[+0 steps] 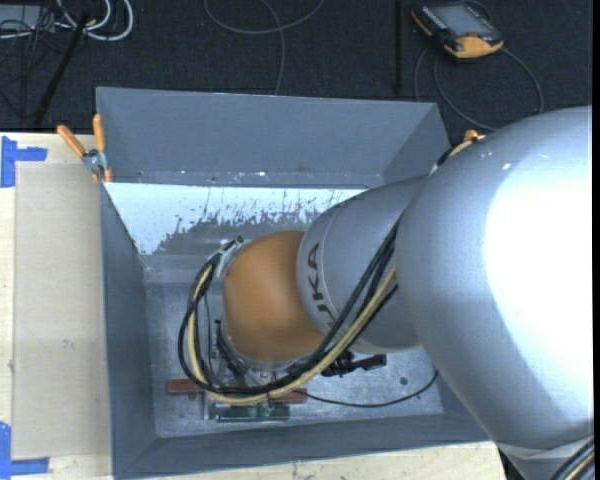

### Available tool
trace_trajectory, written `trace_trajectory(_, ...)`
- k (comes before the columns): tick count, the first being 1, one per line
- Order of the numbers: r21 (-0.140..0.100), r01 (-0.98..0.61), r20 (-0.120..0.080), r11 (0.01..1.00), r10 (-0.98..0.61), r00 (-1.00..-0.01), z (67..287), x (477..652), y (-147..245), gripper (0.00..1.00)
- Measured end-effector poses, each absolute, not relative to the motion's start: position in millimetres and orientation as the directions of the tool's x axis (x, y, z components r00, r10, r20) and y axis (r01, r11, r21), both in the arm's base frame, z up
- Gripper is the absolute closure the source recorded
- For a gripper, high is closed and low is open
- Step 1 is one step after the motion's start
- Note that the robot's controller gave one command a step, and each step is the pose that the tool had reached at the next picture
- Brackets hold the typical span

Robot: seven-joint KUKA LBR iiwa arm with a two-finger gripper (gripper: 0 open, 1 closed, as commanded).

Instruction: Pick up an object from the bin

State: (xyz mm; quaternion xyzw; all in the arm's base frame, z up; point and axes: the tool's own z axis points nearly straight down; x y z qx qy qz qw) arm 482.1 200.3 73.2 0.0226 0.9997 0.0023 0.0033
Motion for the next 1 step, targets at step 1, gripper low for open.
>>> trace_trajectory(1, 0.000, -0.013, 0.000, 1.000, -0.013, -1.000, 209.5, 489.3, 192.1, 1.00)
